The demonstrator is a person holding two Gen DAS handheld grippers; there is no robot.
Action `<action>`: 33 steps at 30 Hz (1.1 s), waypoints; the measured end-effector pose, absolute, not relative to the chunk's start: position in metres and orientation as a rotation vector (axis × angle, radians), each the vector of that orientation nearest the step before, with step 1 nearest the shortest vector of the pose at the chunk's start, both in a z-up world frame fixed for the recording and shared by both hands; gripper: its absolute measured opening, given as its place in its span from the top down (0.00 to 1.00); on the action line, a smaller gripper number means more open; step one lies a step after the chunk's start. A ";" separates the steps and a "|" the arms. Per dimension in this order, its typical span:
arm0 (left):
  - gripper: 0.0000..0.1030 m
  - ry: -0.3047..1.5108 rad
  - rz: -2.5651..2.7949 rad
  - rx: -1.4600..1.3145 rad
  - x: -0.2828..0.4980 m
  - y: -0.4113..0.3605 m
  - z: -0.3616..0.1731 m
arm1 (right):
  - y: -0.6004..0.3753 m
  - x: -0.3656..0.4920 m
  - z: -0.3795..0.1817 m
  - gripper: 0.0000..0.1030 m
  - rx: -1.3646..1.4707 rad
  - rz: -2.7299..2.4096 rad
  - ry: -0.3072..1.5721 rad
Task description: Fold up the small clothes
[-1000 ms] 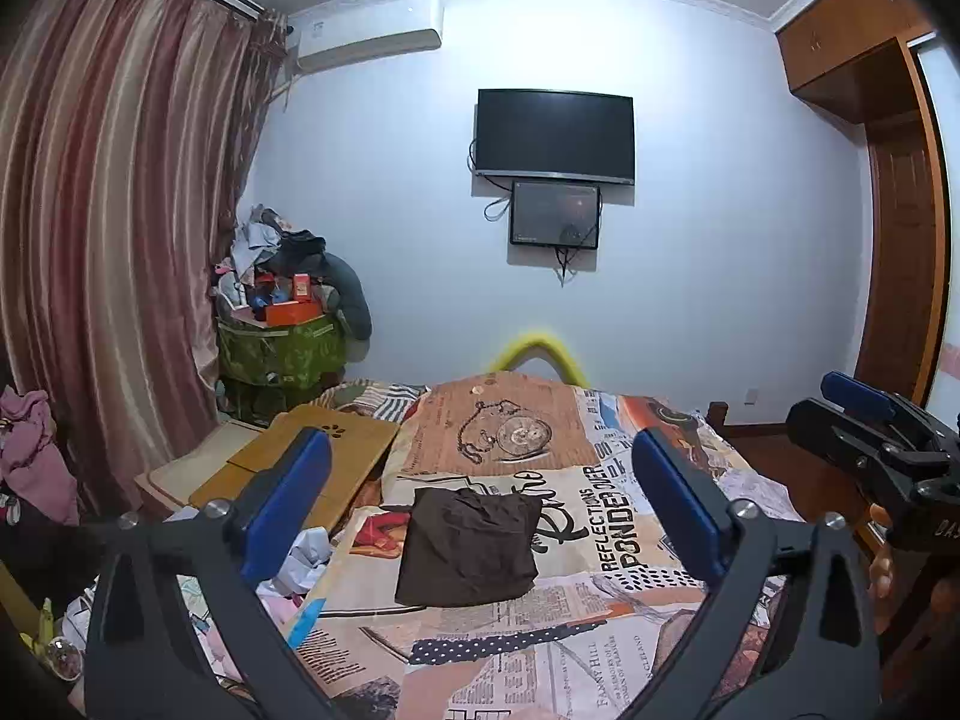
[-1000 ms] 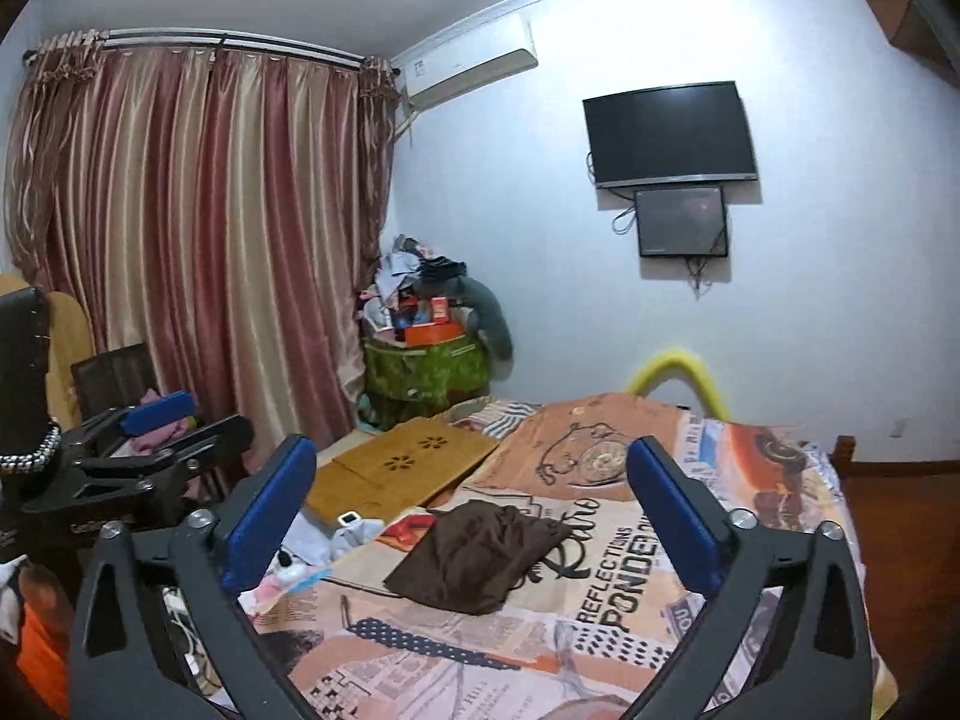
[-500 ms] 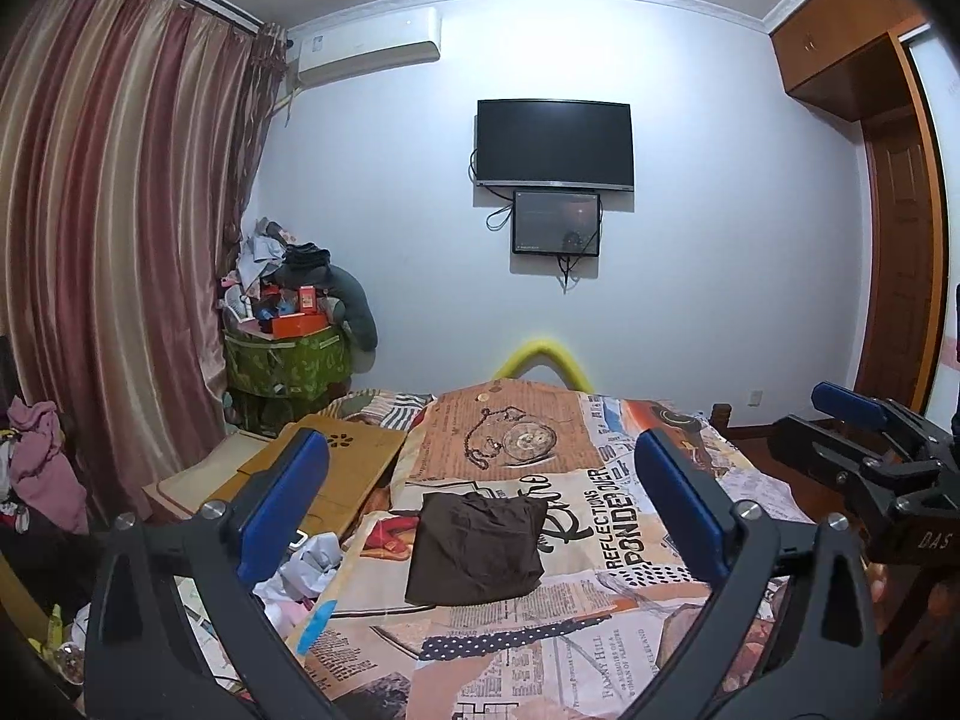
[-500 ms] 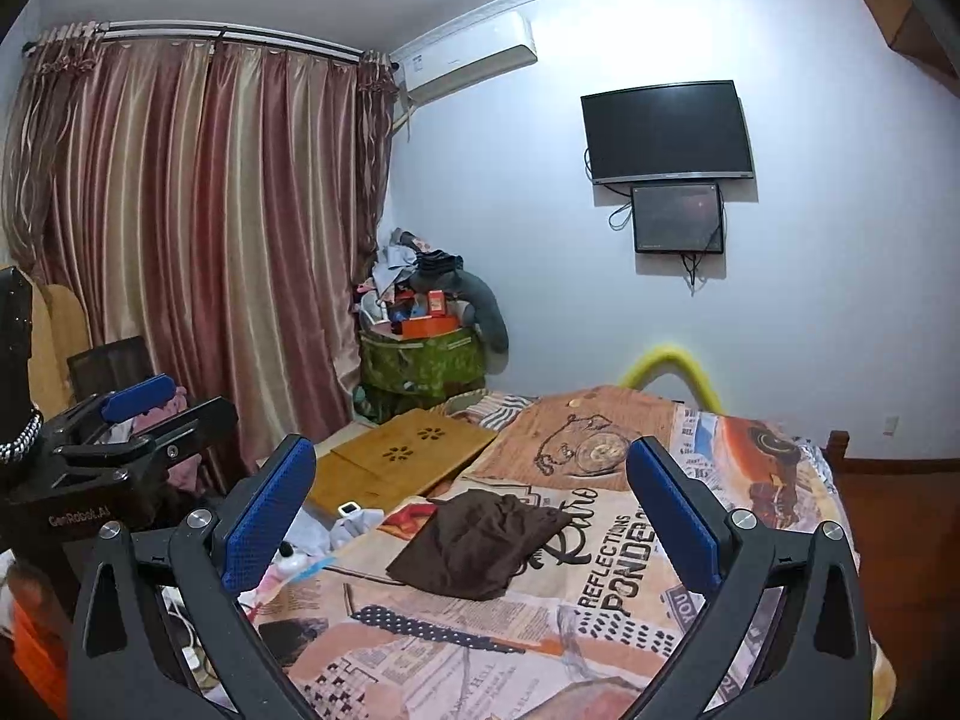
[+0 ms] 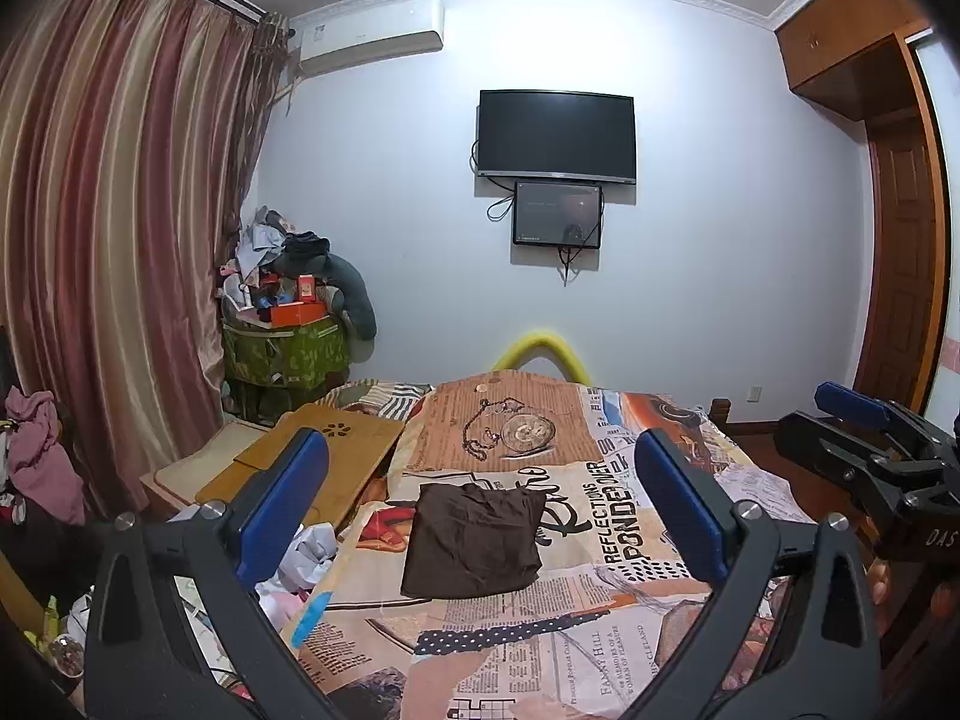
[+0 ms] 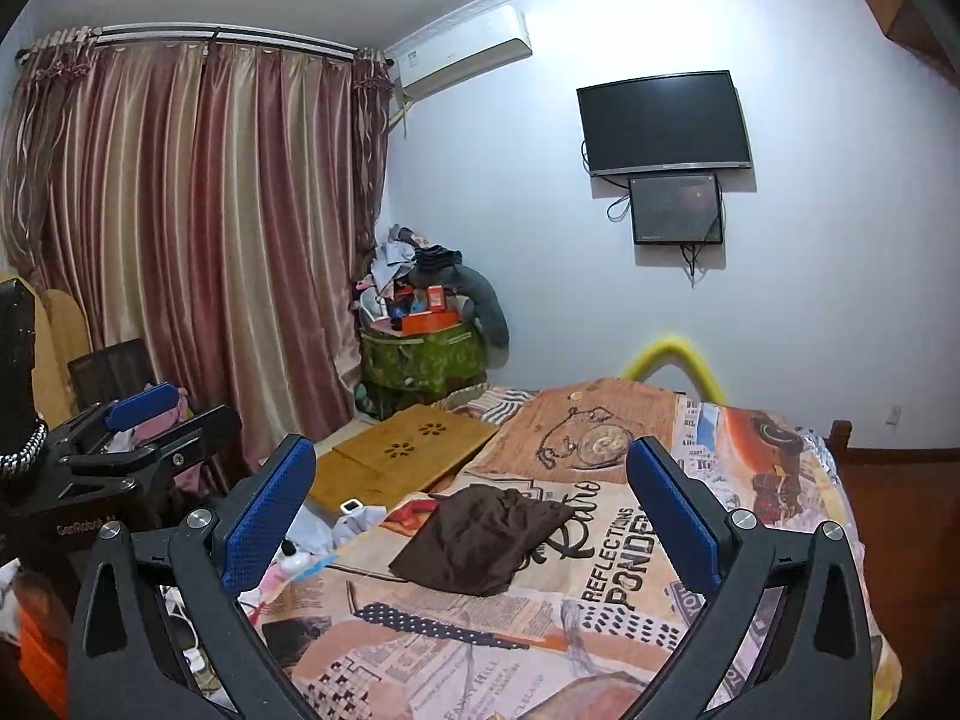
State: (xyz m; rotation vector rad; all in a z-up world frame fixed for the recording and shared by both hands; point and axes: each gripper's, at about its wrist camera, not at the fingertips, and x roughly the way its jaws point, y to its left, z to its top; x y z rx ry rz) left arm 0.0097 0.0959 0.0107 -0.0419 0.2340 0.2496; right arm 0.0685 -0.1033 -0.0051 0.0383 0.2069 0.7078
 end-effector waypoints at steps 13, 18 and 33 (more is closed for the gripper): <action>0.00 0.239 0.247 -0.045 0.012 0.096 0.008 | -0.107 0.070 -0.004 0.00 0.045 0.707 0.216; 0.00 0.239 0.245 -0.043 0.014 0.095 0.007 | -0.107 0.070 -0.004 0.00 0.045 0.706 0.216; 0.00 0.236 0.237 -0.049 0.018 0.095 0.005 | -0.108 0.070 -0.003 0.00 0.051 0.701 0.215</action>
